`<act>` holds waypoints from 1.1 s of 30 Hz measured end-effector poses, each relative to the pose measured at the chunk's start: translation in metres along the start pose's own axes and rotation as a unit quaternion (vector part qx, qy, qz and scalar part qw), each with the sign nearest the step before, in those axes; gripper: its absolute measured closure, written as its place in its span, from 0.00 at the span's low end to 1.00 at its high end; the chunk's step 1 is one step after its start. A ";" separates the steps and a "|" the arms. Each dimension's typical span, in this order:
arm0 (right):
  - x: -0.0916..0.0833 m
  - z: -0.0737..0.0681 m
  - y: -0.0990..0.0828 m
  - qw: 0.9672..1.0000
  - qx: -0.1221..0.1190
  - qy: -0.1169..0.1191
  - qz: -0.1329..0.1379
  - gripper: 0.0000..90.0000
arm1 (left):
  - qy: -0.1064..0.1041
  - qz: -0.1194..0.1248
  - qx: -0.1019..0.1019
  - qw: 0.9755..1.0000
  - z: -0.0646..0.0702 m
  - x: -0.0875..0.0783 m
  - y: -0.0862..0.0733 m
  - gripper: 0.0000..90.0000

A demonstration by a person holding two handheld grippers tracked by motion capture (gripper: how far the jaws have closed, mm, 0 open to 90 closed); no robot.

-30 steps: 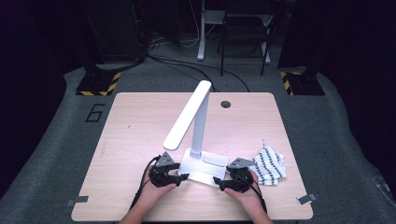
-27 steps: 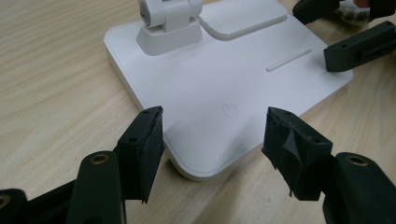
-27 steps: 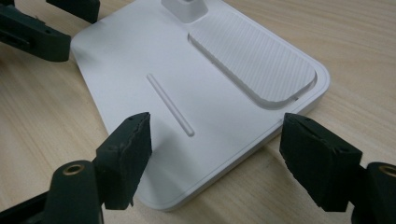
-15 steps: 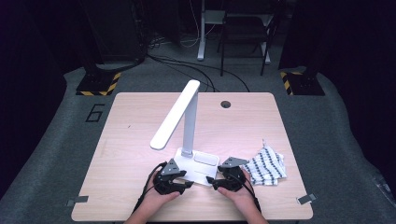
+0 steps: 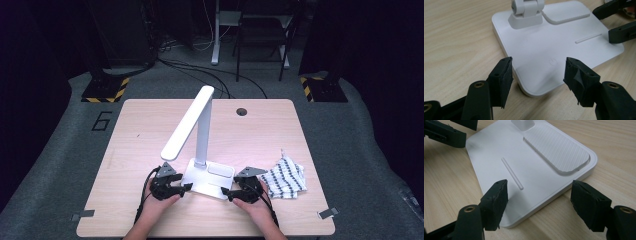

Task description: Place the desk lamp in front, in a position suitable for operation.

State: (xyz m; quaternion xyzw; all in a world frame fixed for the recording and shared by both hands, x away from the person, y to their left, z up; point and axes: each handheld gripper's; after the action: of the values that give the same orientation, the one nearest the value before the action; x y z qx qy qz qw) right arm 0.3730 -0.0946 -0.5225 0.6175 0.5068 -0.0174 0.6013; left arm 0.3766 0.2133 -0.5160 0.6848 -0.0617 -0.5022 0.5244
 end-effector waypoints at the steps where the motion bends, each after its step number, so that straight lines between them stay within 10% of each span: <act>1: 0.000 0.000 0.000 1.000 0.000 0.000 0.000 0.33 | -0.003 -0.001 -0.003 1.000 0.001 0.003 -0.001 0.44; 18: 0.009 0.009 0.012 1.000 0.020 0.002 -0.002 0.30 | -0.013 -0.021 0.006 1.000 0.024 -0.004 -0.005 0.44; 24: 0.009 0.012 0.016 1.000 0.009 -0.008 -0.001 0.34 | -0.054 -0.010 -0.020 0.998 0.024 -0.004 -0.008 0.46; 33: -0.009 0.012 0.011 1.000 0.005 -0.023 0.006 0.33 | -0.081 0.002 0.008 0.997 0.032 0.004 -0.006 0.44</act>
State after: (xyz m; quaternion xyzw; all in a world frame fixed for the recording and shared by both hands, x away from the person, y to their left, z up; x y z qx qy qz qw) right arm 0.3830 -0.1068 -0.5128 0.6229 0.4886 -0.0300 0.6102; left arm 0.3518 0.1921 -0.5215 0.6459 -0.1095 -0.5548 0.5128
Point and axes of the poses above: each handheld gripper's, and its own axes: x roughly forward along the jaws, y roughly out of its top, z roughly to its right, and after that the axes turned 7 degrees about x, right-handed
